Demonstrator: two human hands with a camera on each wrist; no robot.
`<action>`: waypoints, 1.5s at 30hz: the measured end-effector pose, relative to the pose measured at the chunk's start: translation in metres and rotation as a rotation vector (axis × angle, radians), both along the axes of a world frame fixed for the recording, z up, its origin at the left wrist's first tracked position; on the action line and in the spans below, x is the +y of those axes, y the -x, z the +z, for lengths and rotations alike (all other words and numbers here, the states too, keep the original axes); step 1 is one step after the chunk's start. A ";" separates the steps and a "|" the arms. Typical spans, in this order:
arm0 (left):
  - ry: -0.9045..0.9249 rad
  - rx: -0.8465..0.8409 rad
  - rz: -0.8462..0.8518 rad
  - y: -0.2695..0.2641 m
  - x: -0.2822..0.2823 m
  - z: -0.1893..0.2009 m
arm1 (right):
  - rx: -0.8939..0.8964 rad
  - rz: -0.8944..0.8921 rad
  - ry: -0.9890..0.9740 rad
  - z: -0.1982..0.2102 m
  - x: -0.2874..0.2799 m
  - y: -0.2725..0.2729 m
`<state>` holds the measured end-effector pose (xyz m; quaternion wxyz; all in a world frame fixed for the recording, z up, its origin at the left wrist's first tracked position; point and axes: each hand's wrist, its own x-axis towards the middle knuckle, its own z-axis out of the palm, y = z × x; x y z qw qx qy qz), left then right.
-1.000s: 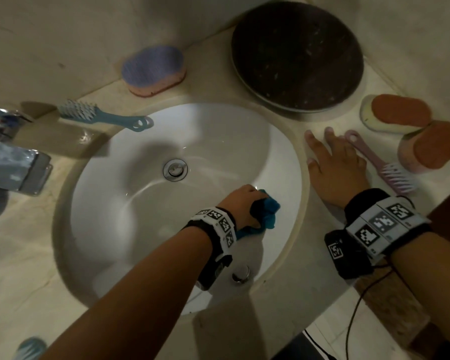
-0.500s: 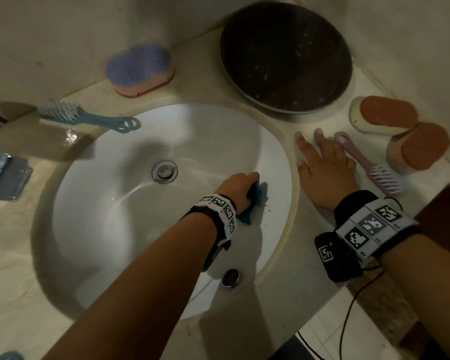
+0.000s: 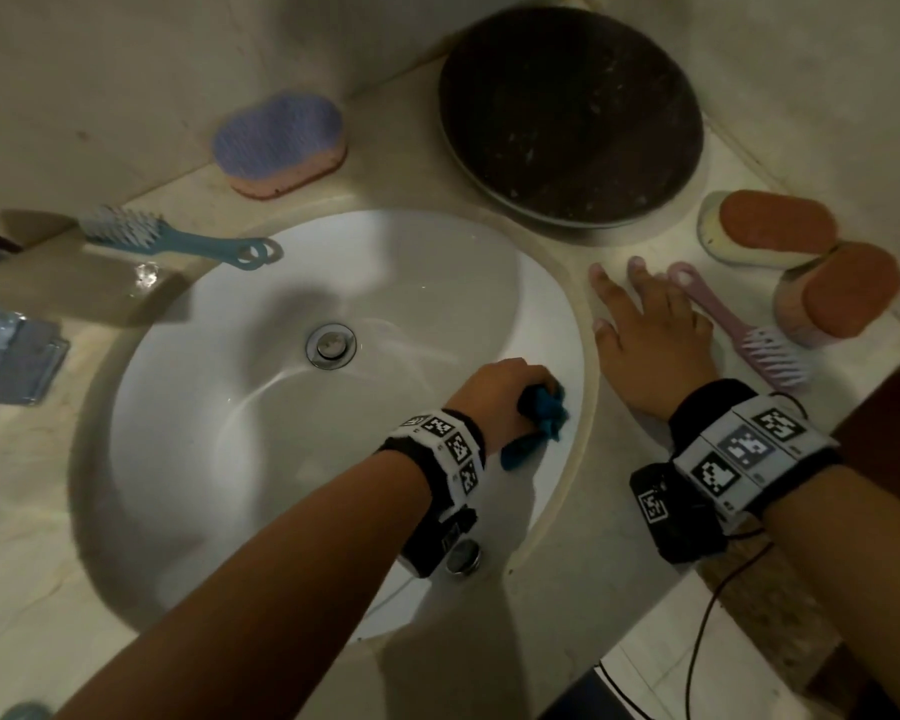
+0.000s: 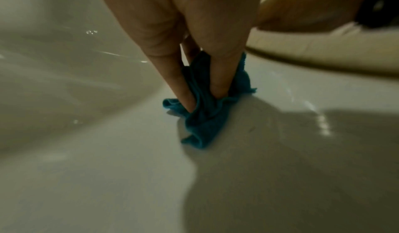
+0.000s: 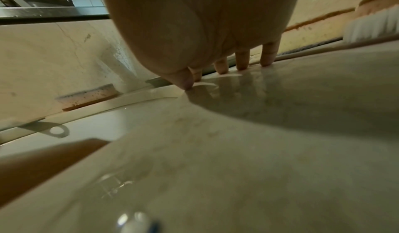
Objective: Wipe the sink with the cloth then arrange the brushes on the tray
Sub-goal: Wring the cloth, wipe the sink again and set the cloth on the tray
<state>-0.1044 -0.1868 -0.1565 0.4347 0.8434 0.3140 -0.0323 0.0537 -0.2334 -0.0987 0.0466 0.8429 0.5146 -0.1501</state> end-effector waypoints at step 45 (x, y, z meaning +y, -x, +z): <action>0.048 -0.080 -0.091 0.009 0.003 -0.003 | -0.026 -0.024 -0.001 -0.002 0.002 0.005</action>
